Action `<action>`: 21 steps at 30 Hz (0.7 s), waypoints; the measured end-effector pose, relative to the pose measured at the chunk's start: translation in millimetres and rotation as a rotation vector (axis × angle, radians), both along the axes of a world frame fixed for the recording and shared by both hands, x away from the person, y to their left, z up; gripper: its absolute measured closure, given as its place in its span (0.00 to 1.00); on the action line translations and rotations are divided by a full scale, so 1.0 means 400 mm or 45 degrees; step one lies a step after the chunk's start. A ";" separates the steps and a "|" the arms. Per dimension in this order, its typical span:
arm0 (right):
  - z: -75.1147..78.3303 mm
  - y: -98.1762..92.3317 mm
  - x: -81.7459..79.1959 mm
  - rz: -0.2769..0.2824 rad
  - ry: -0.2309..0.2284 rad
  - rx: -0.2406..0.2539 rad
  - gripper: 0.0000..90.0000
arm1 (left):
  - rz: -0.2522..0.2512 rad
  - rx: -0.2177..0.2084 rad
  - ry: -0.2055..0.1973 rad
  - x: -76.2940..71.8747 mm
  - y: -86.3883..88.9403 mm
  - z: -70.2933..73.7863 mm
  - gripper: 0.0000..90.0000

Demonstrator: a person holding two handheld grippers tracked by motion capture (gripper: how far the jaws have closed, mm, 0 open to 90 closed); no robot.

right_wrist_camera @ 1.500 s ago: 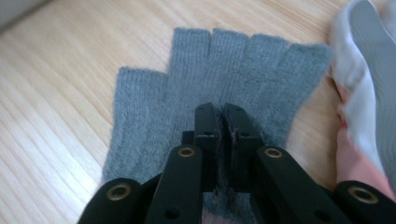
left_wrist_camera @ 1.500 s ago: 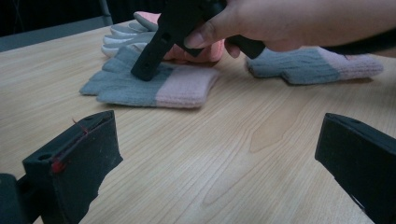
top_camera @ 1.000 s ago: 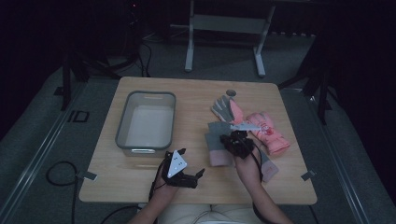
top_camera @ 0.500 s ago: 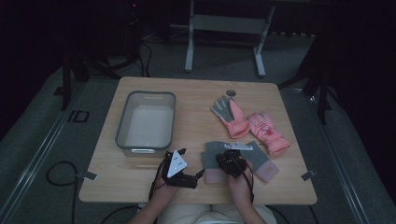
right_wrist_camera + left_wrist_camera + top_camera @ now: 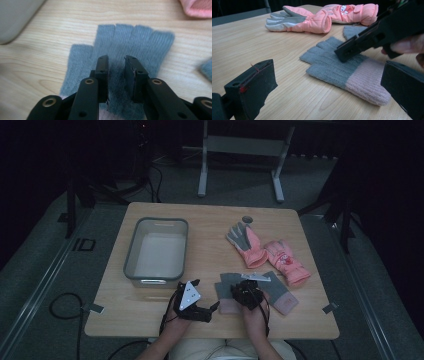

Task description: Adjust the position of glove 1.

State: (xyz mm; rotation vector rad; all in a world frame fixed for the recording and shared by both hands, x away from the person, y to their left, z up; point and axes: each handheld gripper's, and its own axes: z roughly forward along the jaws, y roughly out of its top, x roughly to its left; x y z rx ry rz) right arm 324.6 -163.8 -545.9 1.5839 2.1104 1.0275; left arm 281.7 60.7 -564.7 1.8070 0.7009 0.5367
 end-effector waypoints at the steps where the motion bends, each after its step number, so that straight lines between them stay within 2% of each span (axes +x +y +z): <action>1: 0.010 -0.008 0.004 0.009 -0.002 0.010 0.82 | 0.000 0.000 0.002 0.000 0.000 0.000 0.00; 4: 0.045 -0.035 0.024 0.043 -0.062 -0.012 0.81 | -0.006 -0.003 -0.002 0.000 -0.001 0.000 0.00; 6: 0.067 -0.056 0.042 0.097 -0.106 -0.039 0.79 | -0.009 0.001 -0.004 -0.001 -0.003 0.000 0.00; 8: 0.085 -0.080 0.057 0.146 -0.146 -0.099 0.79 | -0.010 0.004 -0.005 -0.001 -0.004 0.000 0.00; 9: 0.093 -0.095 0.065 0.172 -0.151 -0.094 0.78 | -0.008 0.002 -0.004 -0.001 -0.004 0.000 0.00; 11: 0.106 -0.122 0.077 0.208 -0.163 -0.130 0.77 | -0.006 0.000 -0.001 0.000 -0.003 0.000 0.00; 14: 0.113 -0.161 0.096 0.288 -0.104 -0.126 0.76 | -0.004 -0.002 0.002 0.000 -0.003 0.000 0.00; 16: 0.115 -0.183 0.103 0.303 -0.098 -0.152 0.77 | -0.001 0.002 0.002 0.000 -0.004 0.000 0.00; 18: 0.118 -0.203 0.106 0.343 -0.107 -0.154 0.76 | -0.001 0.004 -0.003 -0.001 -0.004 0.000 0.00; 21: 0.115 -0.241 0.113 0.406 -0.092 -0.180 0.72 | 0.001 0.008 -0.011 -0.002 -0.006 0.000 0.00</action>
